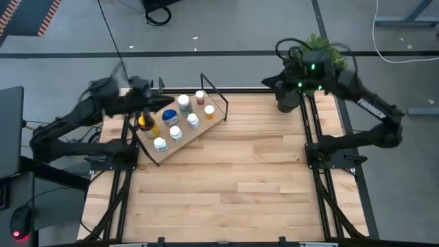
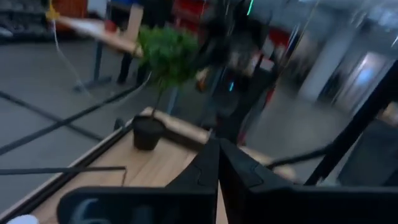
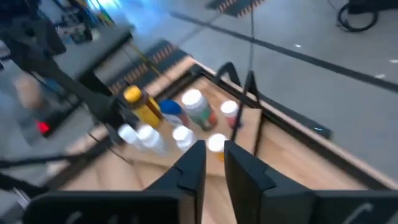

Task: Pick and place medicine bottles onto shelf by color
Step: Return to Home Position

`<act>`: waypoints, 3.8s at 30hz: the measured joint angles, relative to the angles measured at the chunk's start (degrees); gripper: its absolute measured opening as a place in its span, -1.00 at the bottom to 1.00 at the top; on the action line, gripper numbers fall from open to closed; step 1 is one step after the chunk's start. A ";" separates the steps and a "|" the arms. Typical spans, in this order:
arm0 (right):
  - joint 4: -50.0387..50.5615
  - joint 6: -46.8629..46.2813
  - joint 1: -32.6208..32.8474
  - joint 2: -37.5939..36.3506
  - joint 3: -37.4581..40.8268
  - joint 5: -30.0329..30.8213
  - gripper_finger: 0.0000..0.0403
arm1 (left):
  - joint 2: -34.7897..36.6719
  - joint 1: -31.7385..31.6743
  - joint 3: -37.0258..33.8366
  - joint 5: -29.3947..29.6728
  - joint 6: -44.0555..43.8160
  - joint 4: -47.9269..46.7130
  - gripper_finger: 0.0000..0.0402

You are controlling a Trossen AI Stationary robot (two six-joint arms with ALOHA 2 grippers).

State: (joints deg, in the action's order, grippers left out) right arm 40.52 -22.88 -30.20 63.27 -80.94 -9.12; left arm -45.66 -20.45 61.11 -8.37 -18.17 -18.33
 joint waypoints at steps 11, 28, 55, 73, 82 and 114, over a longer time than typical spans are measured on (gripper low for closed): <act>-40.94 -17.13 0.16 -26.37 41.10 4.66 -0.75 | 27.33 0.09 -27.02 -1.19 -17.09 20.36 -0.98; -50.17 -18.49 4.55 -46.77 69.16 9.30 -0.93 | 45.31 2.05 -39.89 7.91 -25.84 24.47 -0.99; -62.82 -20.59 8.55 -51.65 80.51 13.69 -0.97 | 45.32 26.46 -60.60 22.96 -6.24 63.48 -1.00; -62.88 8.97 8.48 -50.85 80.51 1.98 -0.97 | 45.34 27.39 -60.64 22.95 24.48 60.07 -0.91; -65.41 7.89 8.48 -50.46 80.51 1.97 -0.97 | 45.34 27.39 -60.64 22.94 26.13 56.64 -0.90; -98.14 7.85 8.48 -50.47 80.47 1.96 -0.92 | 45.34 27.39 -60.69 22.92 26.00 56.55 -0.87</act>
State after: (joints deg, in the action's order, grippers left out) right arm -57.63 -15.03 -21.71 12.80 -0.47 -7.16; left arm -0.32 6.94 0.43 14.55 7.84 38.22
